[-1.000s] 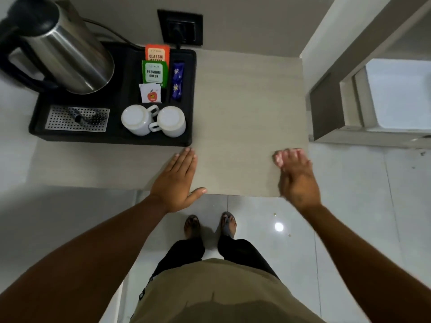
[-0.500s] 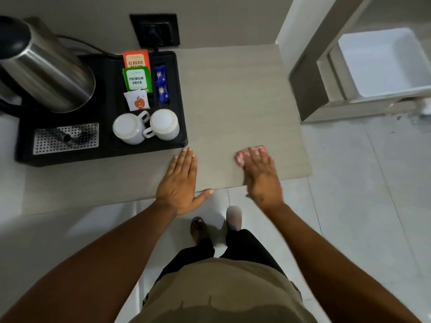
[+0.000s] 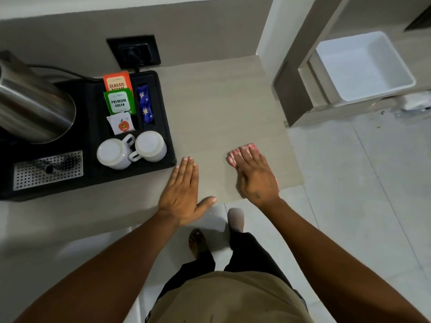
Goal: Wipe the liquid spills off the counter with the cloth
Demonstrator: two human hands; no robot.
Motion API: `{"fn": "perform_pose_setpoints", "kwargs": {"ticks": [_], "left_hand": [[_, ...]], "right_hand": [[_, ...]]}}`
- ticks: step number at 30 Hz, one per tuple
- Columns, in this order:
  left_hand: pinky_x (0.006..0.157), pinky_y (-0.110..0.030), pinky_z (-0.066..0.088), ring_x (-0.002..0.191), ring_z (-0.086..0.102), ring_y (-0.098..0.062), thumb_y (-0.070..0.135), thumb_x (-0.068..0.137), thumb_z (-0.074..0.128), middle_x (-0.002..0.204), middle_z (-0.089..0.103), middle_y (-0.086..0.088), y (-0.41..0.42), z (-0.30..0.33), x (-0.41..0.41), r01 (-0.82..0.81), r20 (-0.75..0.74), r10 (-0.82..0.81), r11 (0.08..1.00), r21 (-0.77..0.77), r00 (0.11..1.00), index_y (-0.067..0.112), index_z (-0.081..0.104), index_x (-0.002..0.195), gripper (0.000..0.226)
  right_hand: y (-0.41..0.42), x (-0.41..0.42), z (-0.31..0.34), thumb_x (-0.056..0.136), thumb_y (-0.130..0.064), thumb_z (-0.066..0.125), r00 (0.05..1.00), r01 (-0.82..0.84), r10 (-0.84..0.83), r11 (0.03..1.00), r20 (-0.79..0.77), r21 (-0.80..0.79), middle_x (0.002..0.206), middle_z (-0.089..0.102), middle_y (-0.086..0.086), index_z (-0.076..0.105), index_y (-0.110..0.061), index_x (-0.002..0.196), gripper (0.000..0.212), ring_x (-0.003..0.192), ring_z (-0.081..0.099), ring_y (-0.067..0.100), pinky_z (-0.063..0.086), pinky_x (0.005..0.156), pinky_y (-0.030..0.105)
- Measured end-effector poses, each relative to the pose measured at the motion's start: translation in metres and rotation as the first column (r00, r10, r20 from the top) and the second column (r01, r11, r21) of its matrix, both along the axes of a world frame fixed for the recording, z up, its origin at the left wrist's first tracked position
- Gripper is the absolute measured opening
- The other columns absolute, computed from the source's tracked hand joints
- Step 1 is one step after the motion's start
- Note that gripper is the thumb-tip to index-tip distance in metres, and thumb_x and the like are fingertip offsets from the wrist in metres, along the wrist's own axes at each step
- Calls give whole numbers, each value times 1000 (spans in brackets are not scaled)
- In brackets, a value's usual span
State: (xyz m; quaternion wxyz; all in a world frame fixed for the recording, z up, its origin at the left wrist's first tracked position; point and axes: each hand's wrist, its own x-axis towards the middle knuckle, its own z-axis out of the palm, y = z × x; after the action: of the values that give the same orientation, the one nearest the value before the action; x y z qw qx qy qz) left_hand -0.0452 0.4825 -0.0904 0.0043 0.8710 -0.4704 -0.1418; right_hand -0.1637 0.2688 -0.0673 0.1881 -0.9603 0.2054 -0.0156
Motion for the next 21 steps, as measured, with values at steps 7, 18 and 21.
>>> {"fn": "perform_pose_setpoints", "kwargs": {"ticks": [7, 18, 21], "left_hand": [[130, -52, 5, 160, -9, -35, 82, 94, 14, 171, -4, -24, -31, -4, 3, -77, -17, 76, 994, -76, 997, -5, -1, 160, 110], [130, -52, 6, 160, -3, -35, 84, 93, 24, 171, 4, -25, -52, -2, 11, -135, -24, 133, 985, -110, 991, -5, 10, 161, 112], [130, -52, 7, 160, -3, -34, 84, 93, 23, 171, 3, -24, -53, -2, 11, -138, -31, 135, 984, -115, 990, -5, 9, 161, 113]], "right_hand": [[-121, 90, -3, 93, -14, 43, 976, 211, -211, 977, -44, -15, 156, 42, 8, 45, -23, 144, 52, 150, 24, 38, 20, 125, 48], [-65, 120, 4, 86, -6, 55, 904, -427, 427, 904, -3, -8, 157, 43, 11, 47, -16, 148, 62, 151, 26, 36, 24, 124, 49], [-109, 83, 4, 81, 1, 63, 888, -459, 458, 889, 28, -1, 150, 51, 17, 57, -12, 140, 61, 145, 36, 42, 30, 120, 56]]}}
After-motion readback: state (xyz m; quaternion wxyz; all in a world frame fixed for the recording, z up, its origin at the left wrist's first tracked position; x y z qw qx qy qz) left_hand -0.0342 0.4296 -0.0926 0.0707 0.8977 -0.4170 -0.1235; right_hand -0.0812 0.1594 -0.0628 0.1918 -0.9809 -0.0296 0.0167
